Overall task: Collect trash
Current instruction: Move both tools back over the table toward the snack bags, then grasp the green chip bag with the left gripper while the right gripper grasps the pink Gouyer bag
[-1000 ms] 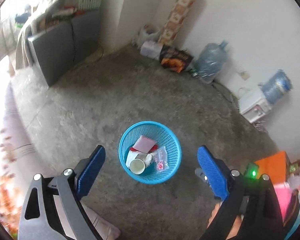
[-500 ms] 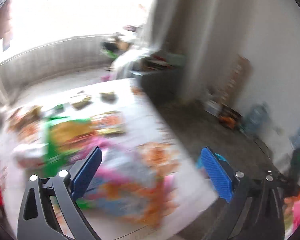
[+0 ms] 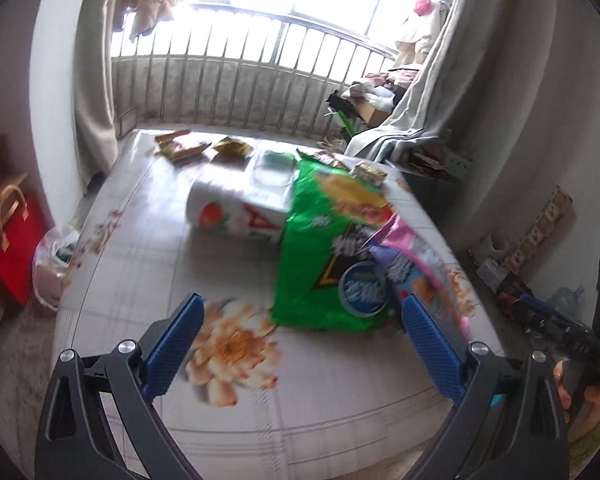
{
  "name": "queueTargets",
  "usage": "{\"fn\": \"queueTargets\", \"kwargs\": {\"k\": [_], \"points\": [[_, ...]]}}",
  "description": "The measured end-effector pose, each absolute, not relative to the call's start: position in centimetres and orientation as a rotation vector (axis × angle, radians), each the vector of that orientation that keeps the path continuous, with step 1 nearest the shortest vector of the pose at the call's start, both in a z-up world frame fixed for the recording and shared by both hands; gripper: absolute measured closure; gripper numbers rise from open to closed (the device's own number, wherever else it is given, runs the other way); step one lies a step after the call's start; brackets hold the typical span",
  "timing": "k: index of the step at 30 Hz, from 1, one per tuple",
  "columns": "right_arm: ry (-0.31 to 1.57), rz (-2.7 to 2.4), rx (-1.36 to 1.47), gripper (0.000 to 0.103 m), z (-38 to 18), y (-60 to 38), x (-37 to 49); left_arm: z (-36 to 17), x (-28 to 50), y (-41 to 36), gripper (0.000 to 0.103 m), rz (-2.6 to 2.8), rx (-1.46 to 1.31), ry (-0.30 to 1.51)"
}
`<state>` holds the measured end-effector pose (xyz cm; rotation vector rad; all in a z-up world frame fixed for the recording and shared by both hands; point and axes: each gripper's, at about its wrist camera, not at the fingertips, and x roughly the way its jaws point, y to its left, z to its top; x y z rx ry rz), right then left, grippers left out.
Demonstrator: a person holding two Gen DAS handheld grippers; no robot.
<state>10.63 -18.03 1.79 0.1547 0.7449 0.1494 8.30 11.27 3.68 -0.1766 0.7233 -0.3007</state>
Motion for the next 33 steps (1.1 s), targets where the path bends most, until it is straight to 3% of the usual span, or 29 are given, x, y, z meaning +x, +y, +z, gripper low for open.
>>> {"fn": "queueTargets", "kwargs": {"k": [4, 15, 20, 28, 30, 33], "points": [[0.776, 0.138, -0.025, 0.021, 0.0, -13.6, 10.7, 2.2, 8.4, 12.6, 0.006, -0.289, -0.197, 0.75], [0.835, 0.001, -0.187, 0.021, -2.4, -10.3, 11.4, 2.2, 10.6, 14.4, 0.007, -0.312, -0.243, 0.735], [0.816, -0.061, -0.32, 0.021, -3.5, -8.3, 12.2, 1.7, 11.6, 14.2, 0.018, -0.343, -0.285, 0.761], [0.777, -0.153, -0.466, 0.023, -4.6, -6.4, 13.5, 1.0, 12.7, 13.7, 0.044, -0.41, -0.32, 0.804], [0.783, -0.166, -0.478, 0.03, -4.8, -6.3, 13.7, 1.1, 13.0, 13.6, 0.048, -0.426, -0.329, 0.803], [0.815, -0.158, -0.411, 0.054, -4.5, -7.1, 13.9, 1.1, 13.9, 13.4, 0.05, -0.461, -0.355, 0.802]]}}
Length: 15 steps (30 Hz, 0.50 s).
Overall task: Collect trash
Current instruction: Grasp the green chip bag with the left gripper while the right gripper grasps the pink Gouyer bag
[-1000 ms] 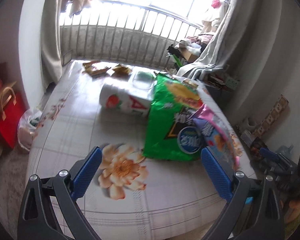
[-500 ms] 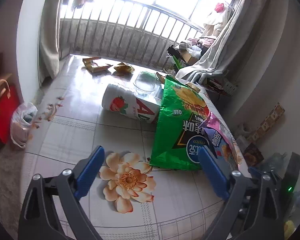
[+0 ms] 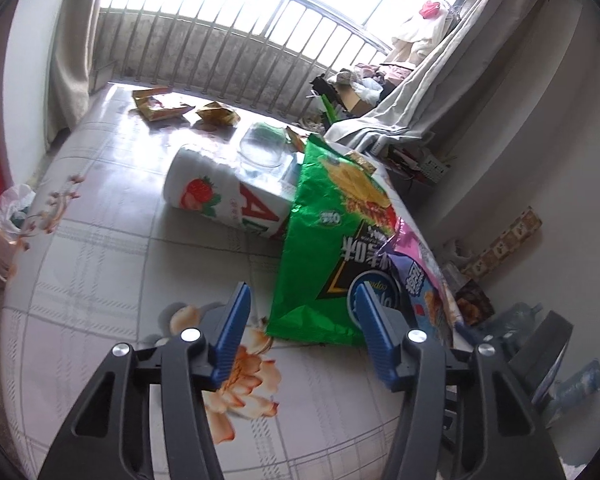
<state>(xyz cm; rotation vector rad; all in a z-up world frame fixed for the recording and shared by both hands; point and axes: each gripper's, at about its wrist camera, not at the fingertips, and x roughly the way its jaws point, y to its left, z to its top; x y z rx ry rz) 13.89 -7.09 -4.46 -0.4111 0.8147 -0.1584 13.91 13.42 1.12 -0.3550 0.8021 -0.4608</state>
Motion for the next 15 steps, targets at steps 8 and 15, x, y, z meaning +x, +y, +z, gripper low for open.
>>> {"fn": "queueTargets", "kwargs": {"k": [8, 15], "points": [[0.867, -0.132, -0.071, 0.096, -1.5, -12.4, 14.1, 0.3, 18.3, 12.1, 0.046, -0.563, -0.427, 0.858], [0.825, -0.097, 0.109, 0.1, 1.0, -15.4, 13.9, -2.0, 21.8, 10.5, 0.045, -0.606, -0.474, 0.952]]}}
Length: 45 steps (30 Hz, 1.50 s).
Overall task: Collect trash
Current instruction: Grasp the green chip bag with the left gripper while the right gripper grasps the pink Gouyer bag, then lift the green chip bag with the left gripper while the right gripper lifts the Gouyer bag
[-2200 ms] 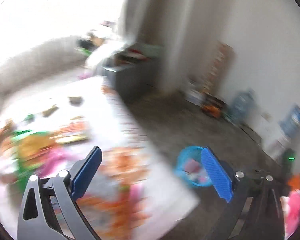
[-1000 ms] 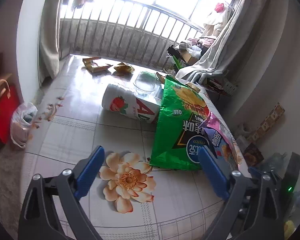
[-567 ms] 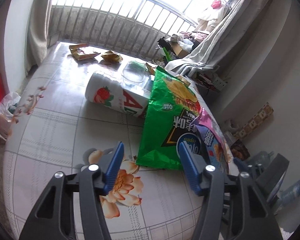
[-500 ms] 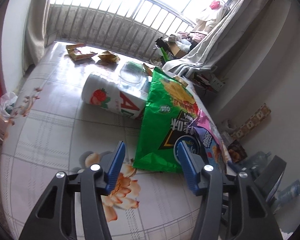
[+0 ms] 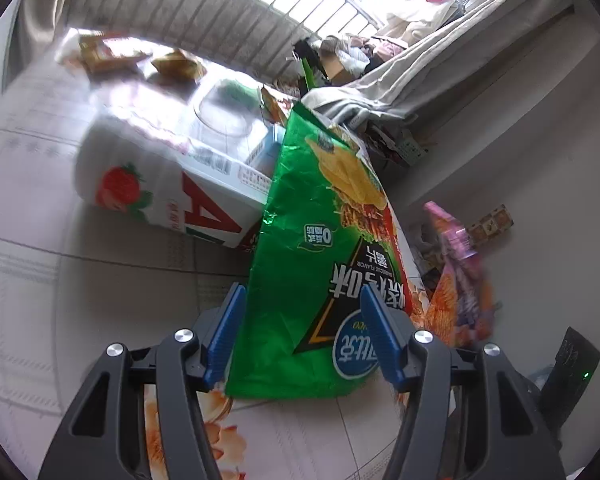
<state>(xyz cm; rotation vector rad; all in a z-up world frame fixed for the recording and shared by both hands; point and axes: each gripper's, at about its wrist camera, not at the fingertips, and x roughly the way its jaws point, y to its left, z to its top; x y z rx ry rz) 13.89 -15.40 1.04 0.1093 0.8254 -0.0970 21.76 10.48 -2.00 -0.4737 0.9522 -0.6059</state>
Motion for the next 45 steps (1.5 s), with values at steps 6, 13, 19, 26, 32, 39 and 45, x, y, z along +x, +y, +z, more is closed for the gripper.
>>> {"fn": "queueTargets", "kwargs": {"k": [6, 13, 19, 26, 32, 39, 45], "points": [[0.81, -0.05, 0.263, 0.101, 2.2, -17.7, 13.8, -3.0, 22.5, 10.2, 0.046, -0.657, -0.577, 0.987], [0.793, -0.015, 0.352, 0.102, 2.4, -19.7, 14.0, -2.2, 21.1, 9.3, 0.081, -0.744, -0.619, 0.983], [0.787, -0.001, 0.408, 0.102, 2.3, -20.8, 13.6, 0.1, 19.3, 7.3, 0.093, -0.747, -0.494, 0.914], [0.778, 0.011, 0.42, 0.102, 2.2, -21.5, 13.2, -0.3, 20.3, 8.7, 0.027, -0.586, -0.431, 0.883], [0.786, 0.028, 0.434, 0.102, 2.1, -21.6, 13.5, -4.4, 24.4, 8.4, 0.023, -0.592, -0.478, 1.064], [0.798, 0.038, 0.445, 0.102, 1.8, -21.7, 13.7, -5.5, 25.0, 9.4, 0.04, -0.704, -0.618, 1.084], [0.792, 0.049, 0.442, 0.102, 2.1, -21.6, 13.5, -4.4, 23.0, 9.2, 0.078, -0.759, -0.587, 1.075]]}}
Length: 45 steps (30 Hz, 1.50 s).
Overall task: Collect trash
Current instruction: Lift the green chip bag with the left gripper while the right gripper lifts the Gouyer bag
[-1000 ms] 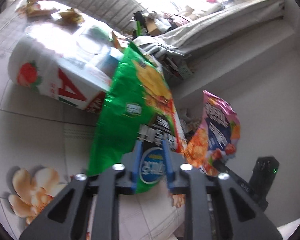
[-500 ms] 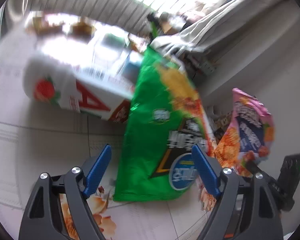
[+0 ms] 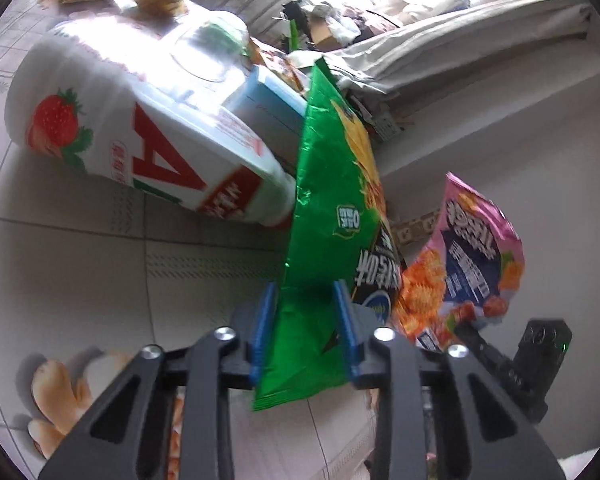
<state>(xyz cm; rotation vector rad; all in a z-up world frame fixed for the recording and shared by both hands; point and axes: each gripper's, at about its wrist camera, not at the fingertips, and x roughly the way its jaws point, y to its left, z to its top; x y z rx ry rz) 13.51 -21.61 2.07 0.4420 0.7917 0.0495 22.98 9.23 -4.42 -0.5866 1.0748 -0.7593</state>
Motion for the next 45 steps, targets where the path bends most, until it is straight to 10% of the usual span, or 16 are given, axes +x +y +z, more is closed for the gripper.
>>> {"fn": "queueTargets", "kwargs": {"k": [10, 23, 45], "points": [[0.796, 0.105, 0.495, 0.102, 1.9, -21.6, 12.9, 0.3, 18.1, 6.8, 0.1, -0.89, -0.554, 0.955], [0.819, 0.246, 0.603, 0.103, 3.1, -21.0, 10.0, 7.7, 11.4, 3.0, 0.101, -0.971, -0.393, 0.965], [0.886, 0.33, 0.64, 0.103, 1.8, -19.3, 11.6, 4.3, 15.1, -0.3, 0.066, -0.825, -0.303, 1.068]]}}
